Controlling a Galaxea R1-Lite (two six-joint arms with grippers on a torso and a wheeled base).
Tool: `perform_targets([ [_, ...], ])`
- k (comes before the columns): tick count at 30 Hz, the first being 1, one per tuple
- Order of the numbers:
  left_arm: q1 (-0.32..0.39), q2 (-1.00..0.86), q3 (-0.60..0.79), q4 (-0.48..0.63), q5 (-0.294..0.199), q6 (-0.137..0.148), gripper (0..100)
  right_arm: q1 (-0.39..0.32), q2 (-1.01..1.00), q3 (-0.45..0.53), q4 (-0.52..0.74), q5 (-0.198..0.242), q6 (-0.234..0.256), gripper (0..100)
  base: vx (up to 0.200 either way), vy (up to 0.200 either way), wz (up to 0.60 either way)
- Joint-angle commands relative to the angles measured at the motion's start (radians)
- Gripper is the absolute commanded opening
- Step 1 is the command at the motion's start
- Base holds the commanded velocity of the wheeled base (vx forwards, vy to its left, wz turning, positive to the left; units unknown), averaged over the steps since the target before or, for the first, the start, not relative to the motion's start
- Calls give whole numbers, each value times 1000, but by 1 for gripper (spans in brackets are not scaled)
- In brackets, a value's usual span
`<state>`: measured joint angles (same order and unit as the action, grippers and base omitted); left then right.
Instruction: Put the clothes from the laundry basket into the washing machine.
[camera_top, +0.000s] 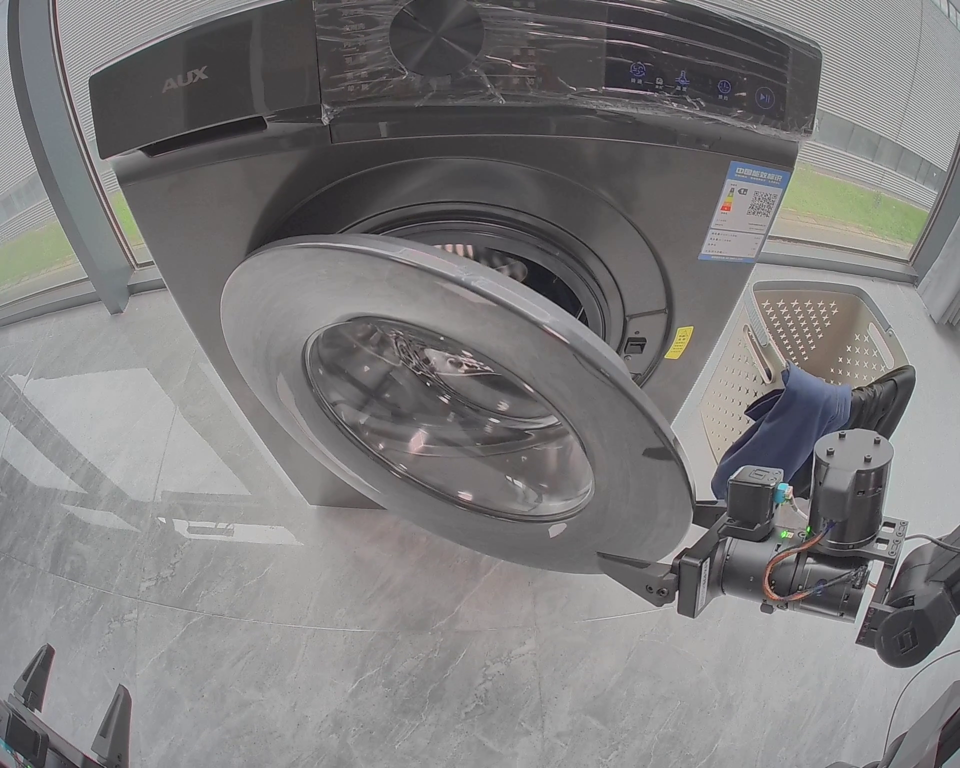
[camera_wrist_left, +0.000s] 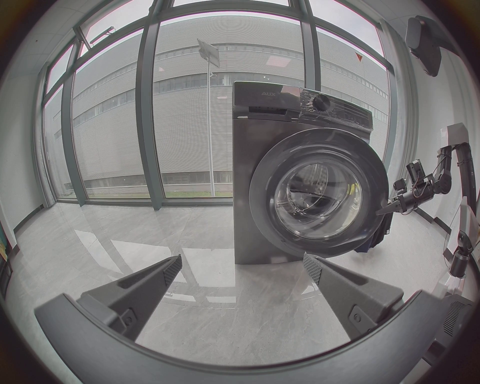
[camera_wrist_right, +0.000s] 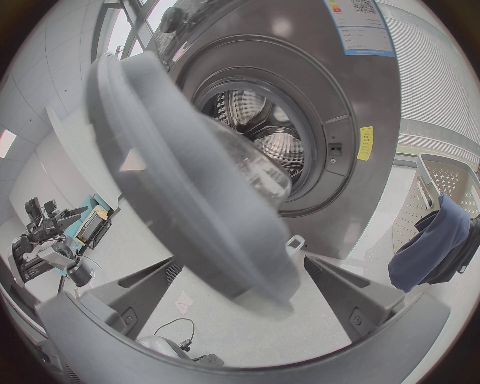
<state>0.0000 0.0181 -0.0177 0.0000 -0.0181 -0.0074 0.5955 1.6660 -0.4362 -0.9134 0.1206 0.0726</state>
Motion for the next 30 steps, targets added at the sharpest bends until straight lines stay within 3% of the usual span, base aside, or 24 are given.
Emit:
perform_targets([
  [1, 0, -18, 16, -2, 0, 0, 100, 20, 20, -1, -12, 2, 1, 100, 0, 0, 0],
  [8, 0, -18, 18, 0, 0, 0, 100, 29, -8, 74, -19, 2, 1, 100, 0, 0, 0],
  [11, 0, -18, 18, 0, 0, 0, 100, 6, -57, 194, -5, 1, -5, 100, 0, 0, 0],
  [17, 0, -18, 16, 0, 0, 0, 100, -115, -23, 258, -4, -1, -30, 100, 0, 0, 0],
  [19, 0, -18, 18, 0, 0, 0, 100, -215, 46, 240, -16, -1, -69, 100, 0, 0, 0],
  [21, 0, -18, 18, 0, 0, 0, 100, -263, 90, 208, -21, -10, -108, 100, 0, 0, 0],
  [23, 0, -18, 18, 0, 0, 0, 100, -289, 136, 145, -44, -21, -114, 100, 0, 0, 0],
  [30, 0, -18, 18, 0, 0, 0, 100, -272, 184, -58, -70, -24, -65, 100, 0, 0, 0],
])
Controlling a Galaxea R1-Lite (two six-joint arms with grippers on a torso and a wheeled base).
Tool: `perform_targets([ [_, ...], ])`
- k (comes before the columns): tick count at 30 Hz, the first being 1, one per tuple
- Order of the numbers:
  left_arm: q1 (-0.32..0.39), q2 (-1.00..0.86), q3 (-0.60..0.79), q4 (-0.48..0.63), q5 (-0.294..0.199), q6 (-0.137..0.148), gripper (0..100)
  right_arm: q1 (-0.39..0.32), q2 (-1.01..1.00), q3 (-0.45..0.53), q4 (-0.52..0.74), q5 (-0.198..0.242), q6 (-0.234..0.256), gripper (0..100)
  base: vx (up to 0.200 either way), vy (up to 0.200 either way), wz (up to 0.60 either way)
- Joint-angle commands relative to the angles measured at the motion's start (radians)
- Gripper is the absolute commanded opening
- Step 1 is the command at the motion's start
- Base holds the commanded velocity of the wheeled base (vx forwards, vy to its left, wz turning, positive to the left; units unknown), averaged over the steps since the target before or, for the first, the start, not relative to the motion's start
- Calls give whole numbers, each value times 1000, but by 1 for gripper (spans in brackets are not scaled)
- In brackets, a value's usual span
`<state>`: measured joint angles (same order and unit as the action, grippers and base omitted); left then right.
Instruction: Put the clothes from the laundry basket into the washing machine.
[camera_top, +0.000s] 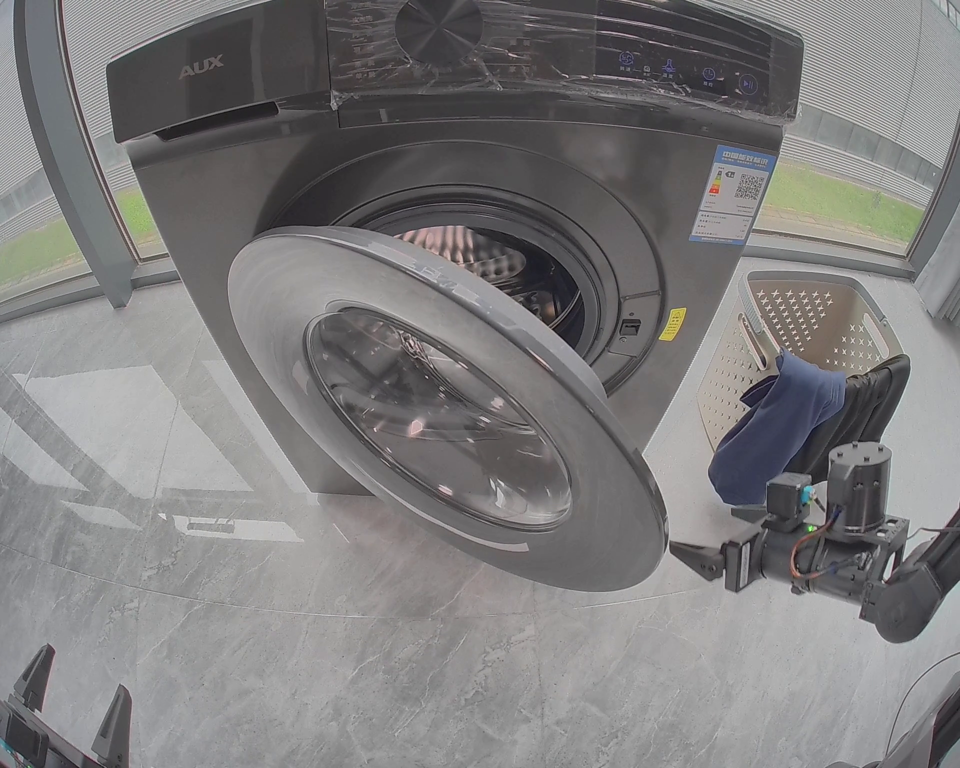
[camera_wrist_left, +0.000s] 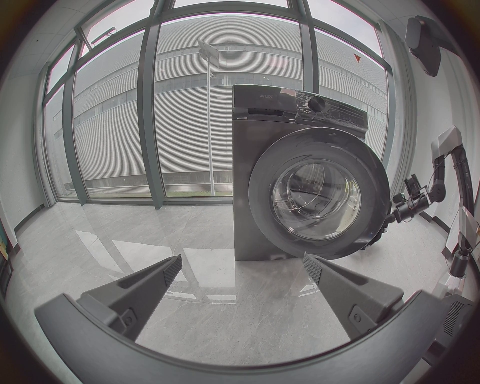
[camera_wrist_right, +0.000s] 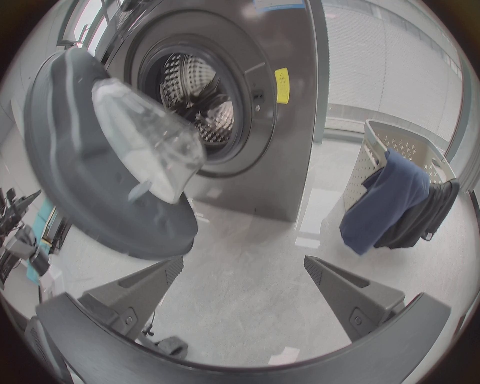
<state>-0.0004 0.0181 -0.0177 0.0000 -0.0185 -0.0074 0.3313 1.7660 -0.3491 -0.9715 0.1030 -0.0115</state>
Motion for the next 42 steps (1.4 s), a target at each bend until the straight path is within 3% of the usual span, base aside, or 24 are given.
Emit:
perform_targets([
  [1, 0, -18, 18, 0, 0, 0, 100, 2, 86, -154, -12, -6, 21, 100, 0, 0, 0],
  [11, 0, -18, 16, 0, 0, 0, 100, 132, 112, -137, -29, -32, 53, 100, 0, 0, 0],
  [12, 0, -18, 18, 0, 0, 0, 100, 183, 98, -116, -29, -32, 58, 100, 0, 0, 0],
  [15, 0, -18, 16, 0, 0, 0, 100, 229, 69, -83, -29, -31, 67, 100, 0, 0, 0],
  [25, 0, -18, 18, 0, -1, 0, 100, 255, 64, -91, -30, -29, 85, 100, -80, 0, 0],
  [33, 0, -18, 16, 0, -1, 0, 100, 331, 82, -100, -55, -28, 122, 100, -50, 0, 0],
  [39, 0, -18, 16, 0, -1, 0, 100, 433, 118, -113, -116, -34, 177, 100, 0, 0, 0],
  [42, 0, -18, 16, 0, -1, 0, 100, 411, 130, -140, -112, -42, 179, 100, 0, 0, 0],
])
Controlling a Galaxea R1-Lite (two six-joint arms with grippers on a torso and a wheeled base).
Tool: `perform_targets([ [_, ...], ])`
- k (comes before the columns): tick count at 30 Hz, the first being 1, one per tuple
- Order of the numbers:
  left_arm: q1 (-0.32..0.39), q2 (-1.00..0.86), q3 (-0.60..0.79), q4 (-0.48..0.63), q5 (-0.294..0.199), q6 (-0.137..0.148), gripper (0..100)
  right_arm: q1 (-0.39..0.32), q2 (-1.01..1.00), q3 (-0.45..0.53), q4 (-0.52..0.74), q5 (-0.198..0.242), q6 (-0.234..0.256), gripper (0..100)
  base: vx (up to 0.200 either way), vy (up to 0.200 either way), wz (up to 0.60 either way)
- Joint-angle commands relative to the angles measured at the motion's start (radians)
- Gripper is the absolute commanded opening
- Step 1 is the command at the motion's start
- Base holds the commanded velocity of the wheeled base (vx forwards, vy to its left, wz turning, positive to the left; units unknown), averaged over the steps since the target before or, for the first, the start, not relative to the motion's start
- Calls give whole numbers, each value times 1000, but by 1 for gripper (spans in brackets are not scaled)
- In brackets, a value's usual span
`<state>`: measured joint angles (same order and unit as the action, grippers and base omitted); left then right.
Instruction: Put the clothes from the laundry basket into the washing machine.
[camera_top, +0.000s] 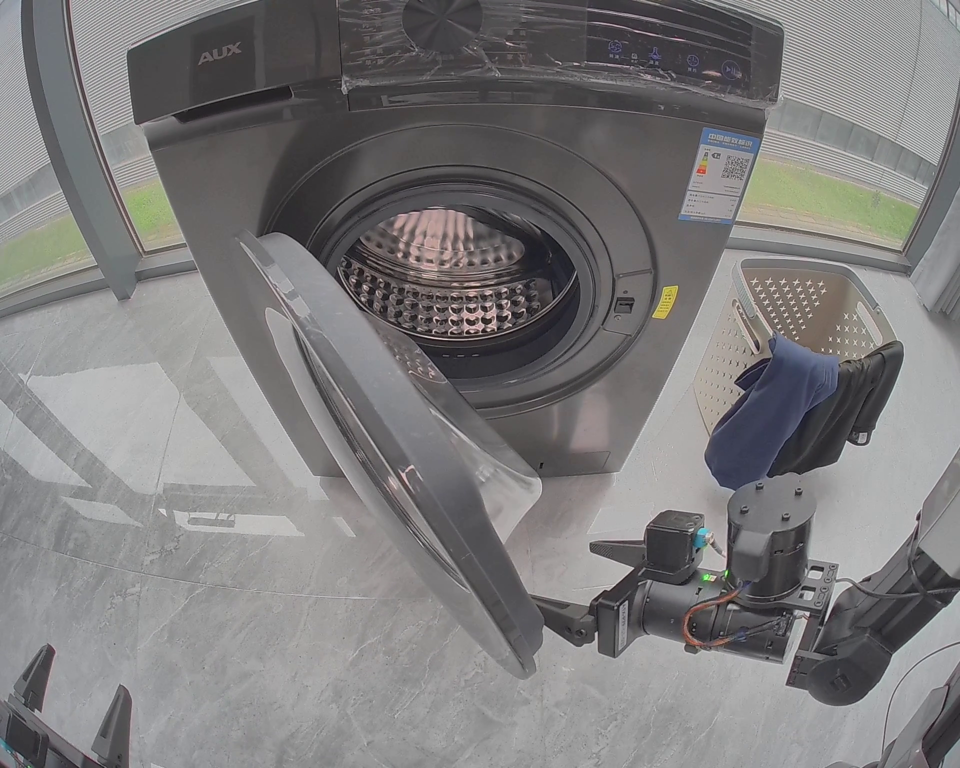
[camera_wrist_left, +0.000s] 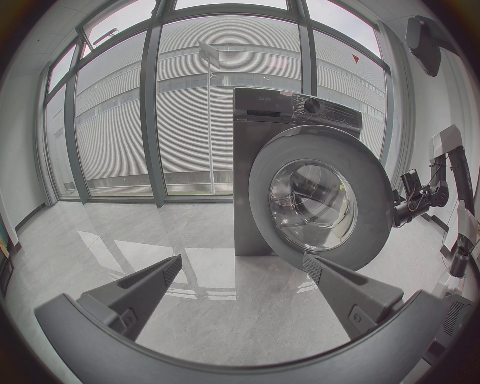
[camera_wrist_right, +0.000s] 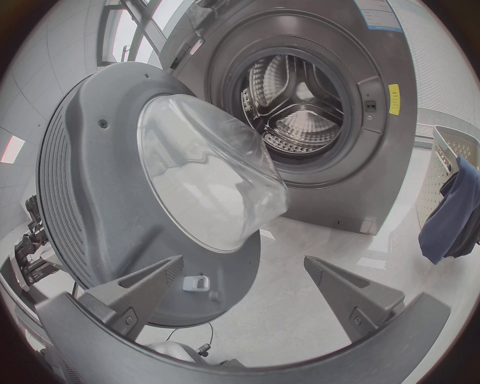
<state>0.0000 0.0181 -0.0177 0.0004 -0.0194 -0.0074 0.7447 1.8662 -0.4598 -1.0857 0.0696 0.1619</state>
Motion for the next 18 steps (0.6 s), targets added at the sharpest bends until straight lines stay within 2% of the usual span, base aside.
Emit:
perform_targets([
  [1, 0, -18, 16, 0, -1, 0, 100, -2, 30, -30, 3, -8, 5, 100, 0, 0, 0],
  [3, 0, -18, 18, 0, -1, 0, 100, -91, 42, -77, 9, -37, 1, 100, 0, 0, 0],
  [5, 0, -18, 18, 0, 1, 0, 100, -159, 50, -112, 10, -39, -2, 100, 0, 0, 0],
  [8, 0, -18, 16, 0, -1, 0, 100, -222, 54, -174, 26, -34, -2, 100, 0, 0, 0],
  [12, 0, -18, 18, 0, -1, 0, 100, -261, 59, -252, 78, -30, 5, 100, 0, 0, 0],
  [18, 0, -18, 18, 0, 1, 0, 100, -257, 163, -375, 118, -47, 11, 100, 0, 0, 0],
])
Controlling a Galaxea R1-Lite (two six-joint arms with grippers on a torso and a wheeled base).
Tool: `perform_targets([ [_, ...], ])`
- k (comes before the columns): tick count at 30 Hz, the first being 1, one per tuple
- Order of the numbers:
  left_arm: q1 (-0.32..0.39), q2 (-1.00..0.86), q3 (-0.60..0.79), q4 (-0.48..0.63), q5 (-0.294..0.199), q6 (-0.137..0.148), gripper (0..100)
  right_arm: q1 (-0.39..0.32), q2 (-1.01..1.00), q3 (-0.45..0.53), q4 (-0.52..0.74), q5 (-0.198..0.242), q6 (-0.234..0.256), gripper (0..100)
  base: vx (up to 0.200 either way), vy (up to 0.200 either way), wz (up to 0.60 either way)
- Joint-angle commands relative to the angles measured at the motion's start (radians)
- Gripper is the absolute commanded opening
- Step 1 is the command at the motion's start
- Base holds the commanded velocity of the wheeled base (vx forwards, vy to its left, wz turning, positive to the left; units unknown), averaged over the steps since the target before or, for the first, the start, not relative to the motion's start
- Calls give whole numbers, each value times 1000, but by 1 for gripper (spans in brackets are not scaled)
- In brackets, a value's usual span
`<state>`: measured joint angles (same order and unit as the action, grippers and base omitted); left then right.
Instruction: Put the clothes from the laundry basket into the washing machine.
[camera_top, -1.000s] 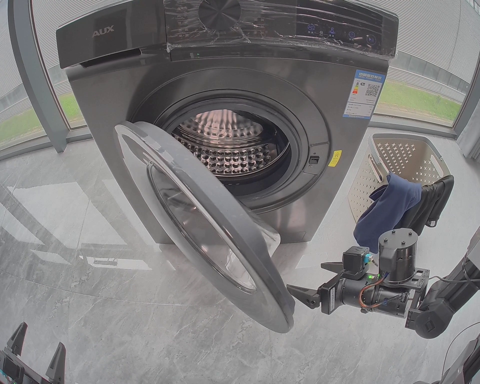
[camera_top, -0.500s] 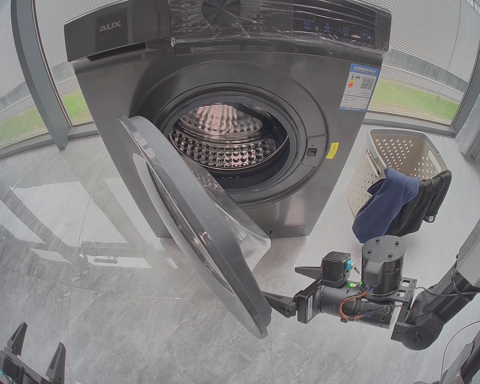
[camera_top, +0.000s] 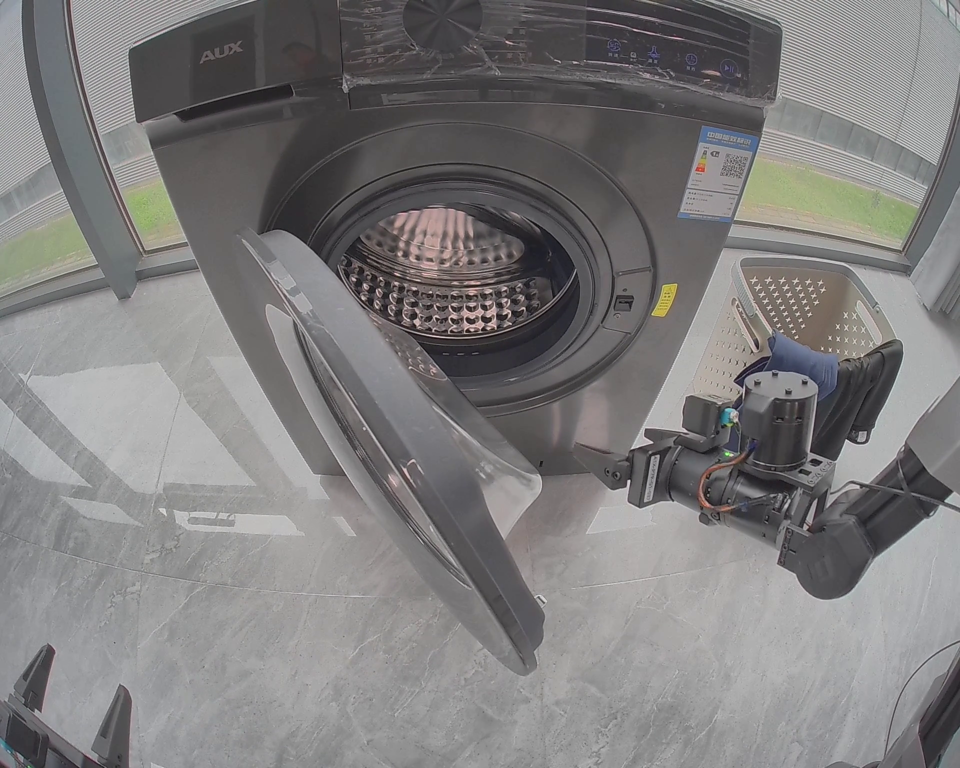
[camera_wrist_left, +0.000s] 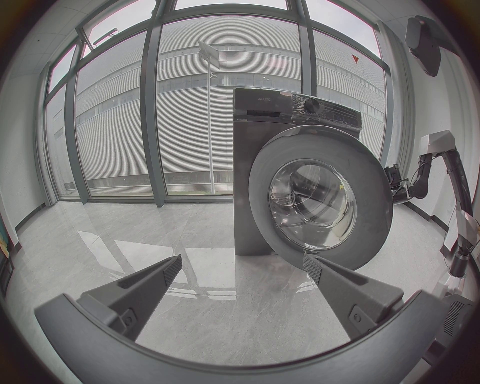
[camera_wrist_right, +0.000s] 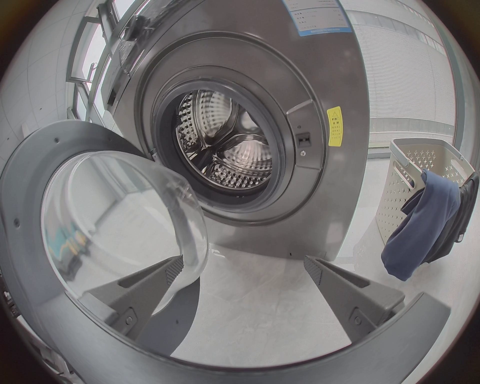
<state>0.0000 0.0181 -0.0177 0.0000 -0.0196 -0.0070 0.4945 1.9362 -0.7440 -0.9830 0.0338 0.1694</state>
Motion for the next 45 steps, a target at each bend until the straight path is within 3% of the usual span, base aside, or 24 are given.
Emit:
perform_targets([
  [1, 0, -18, 18, 0, 0, -1, 100, -7, 112, -103, 14, -14, 4, 100, 0, 0, 0],
  [7, 0, -18, 16, 0, 0, -1, 100, 47, 164, -141, 6, -25, 4, 100, 0, 0, 0],
  [20, 0, -18, 18, 0, 0, -1, 100, 179, 127, -103, 3, -26, 27, 100, 0, 0, 0],
  [32, 0, -18, 16, 0, 0, 1, 100, 176, 191, -158, 17, -32, 15, 100, -150, 0, 0],
  [45, 0, -18, 16, 0, 0, 1, 100, 283, 317, -307, 1, -46, 7, 100, 0, 0, 0],
])
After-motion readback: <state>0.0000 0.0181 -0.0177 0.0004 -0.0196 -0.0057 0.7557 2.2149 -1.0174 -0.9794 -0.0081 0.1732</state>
